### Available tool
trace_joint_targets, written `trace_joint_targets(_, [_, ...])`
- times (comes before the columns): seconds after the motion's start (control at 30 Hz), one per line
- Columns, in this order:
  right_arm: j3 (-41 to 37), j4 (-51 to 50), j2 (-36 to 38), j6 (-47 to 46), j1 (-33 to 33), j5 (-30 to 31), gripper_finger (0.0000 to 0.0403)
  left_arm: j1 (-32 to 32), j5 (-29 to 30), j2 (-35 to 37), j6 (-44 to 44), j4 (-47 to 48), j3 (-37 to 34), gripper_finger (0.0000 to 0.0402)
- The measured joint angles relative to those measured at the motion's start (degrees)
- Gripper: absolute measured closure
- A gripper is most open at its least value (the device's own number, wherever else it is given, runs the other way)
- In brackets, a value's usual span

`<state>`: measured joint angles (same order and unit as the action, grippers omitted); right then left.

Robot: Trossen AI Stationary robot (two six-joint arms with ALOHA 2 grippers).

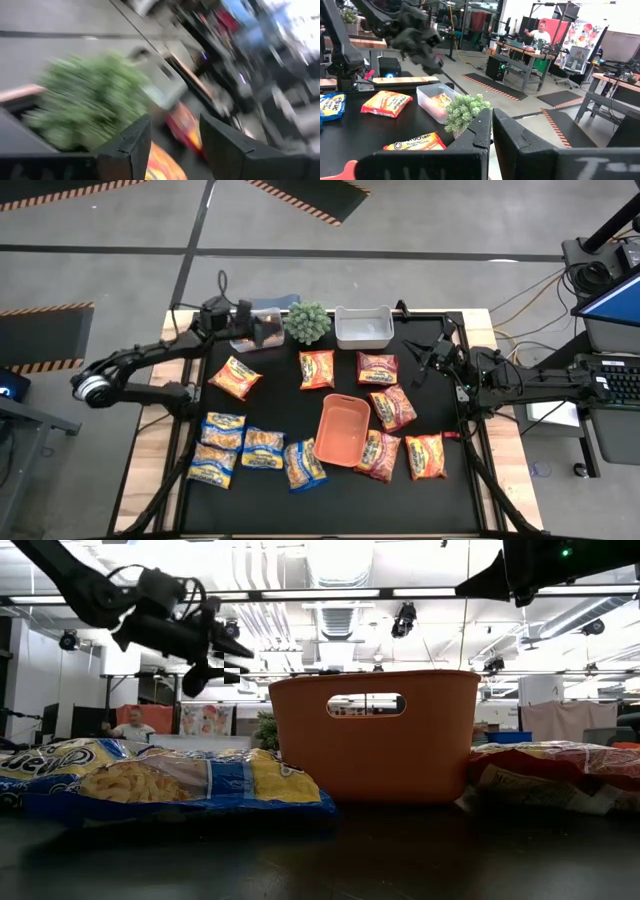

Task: Sort Maruchan noodles
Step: Put the orange noodle pack into the transparent bin

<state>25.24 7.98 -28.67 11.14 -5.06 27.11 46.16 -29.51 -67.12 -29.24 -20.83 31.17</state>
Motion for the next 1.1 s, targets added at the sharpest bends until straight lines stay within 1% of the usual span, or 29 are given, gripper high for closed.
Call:
trace_joint_targets(0.07, [0.3,0.0,0.0,-0.3,0.0,0.0,0.0394,-3.6,0.1,1.9,2.4,2.5,-0.3,0.0264])
trace_joint_targets(0.27, [0.8,0.1,0.0,-0.8,0.0,-0.1,0.0394,-16.2,0.5,5.7,6.8,2.5,-0.5,0.0276])
trace_joint_targets(0.37, [0.8,1.1,0.0,-1.2,0.0,0.0,0.0394,-21.9,0.7,6.6,9.9,2.9,-0.5,0.0277])
trace_joint_targets(0.47, [0.8,1.6,0.0,-2.9,0.0,-0.1,0.0394,-27.1,0.9,6.8,14.8,5.4,-0.5,0.0277])
trace_joint_targets(0.57, [0.8,1.6,-0.4,-7.0,0.0,-0.1,0.0394,-31.0,1.3,6.4,18.2,7.9,-0.5,0.0277])
trace_joint_targets(0.7, [-0.4,1.6,-2.5,-16.5,0.0,-0.6,0.0394,-34.3,7.1,5.6,19.5,11.5,-0.5,0.0277])
trace_joint_targets(0.77, [-1.2,1.6,-4.5,-21.7,0.0,-0.6,0.0394,-35.1,10.3,5.3,20.0,13.6,-0.5,0.0277])
trace_joint_targets(0.83, [-1.4,1.5,-6.9,-25.8,0.0,-0.6,0.0394,-35.4,12.3,5.0,20.4,16.0,-0.6,0.0277])
trace_joint_targets(0.97, [-0.9,3.5,-11.9,-28.3,0.0,-0.2,0.0394,-35.5,12.6,4.8,22.7,18.2,-0.6,0.0277])
trace_joint_targets(1.1, [2.4,4.9,-16.3,-29.6,-0.2,-0.1,0.0394,-35.5,12.7,4.8,28.8,18.2,-0.6,0.0277])
